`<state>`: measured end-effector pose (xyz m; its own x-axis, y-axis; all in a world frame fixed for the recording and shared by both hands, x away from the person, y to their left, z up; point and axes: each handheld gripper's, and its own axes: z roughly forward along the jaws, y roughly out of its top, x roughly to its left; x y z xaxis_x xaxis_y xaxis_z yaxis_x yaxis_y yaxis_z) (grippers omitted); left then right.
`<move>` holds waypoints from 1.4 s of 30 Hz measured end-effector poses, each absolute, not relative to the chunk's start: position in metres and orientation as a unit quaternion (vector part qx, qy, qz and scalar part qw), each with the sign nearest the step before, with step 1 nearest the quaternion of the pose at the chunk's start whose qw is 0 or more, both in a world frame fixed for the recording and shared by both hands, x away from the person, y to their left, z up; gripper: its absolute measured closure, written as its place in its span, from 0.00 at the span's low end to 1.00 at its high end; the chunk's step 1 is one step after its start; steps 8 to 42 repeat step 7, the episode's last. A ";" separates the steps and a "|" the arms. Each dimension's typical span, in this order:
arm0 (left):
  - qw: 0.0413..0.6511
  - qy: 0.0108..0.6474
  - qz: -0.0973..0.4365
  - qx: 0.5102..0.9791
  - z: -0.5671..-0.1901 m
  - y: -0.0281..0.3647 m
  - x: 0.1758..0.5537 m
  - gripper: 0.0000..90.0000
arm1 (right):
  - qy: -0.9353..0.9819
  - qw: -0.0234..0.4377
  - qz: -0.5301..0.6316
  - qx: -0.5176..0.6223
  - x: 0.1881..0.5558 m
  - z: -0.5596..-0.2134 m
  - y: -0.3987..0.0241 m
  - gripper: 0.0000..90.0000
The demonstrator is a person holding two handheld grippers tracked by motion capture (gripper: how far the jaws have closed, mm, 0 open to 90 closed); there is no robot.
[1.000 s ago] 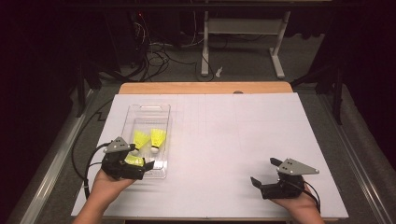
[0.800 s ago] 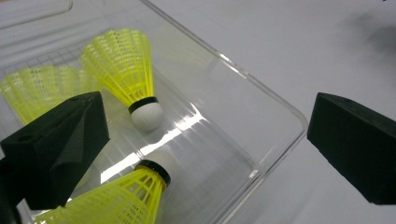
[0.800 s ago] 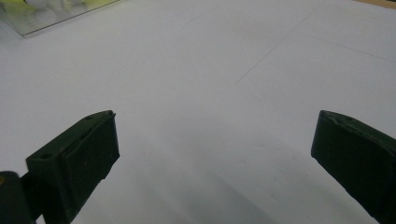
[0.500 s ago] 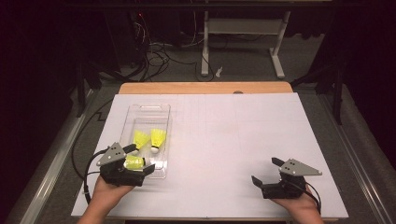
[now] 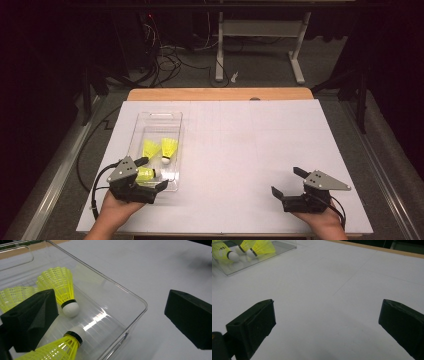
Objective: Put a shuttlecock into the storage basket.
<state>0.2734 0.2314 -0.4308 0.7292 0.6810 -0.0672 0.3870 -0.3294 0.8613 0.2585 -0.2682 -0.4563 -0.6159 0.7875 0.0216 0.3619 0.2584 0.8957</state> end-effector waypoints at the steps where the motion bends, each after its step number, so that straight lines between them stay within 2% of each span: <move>1: 0.474 0.336 0.156 0.799 -0.431 0.232 0.273 0.00 | 0.760 0.223 0.480 0.377 0.258 -0.456 -0.268 0.02; 42: 0.478 0.345 0.158 0.792 -0.431 0.235 0.272 0.00 | 0.757 0.226 0.488 0.371 0.256 -0.453 -0.269 0.02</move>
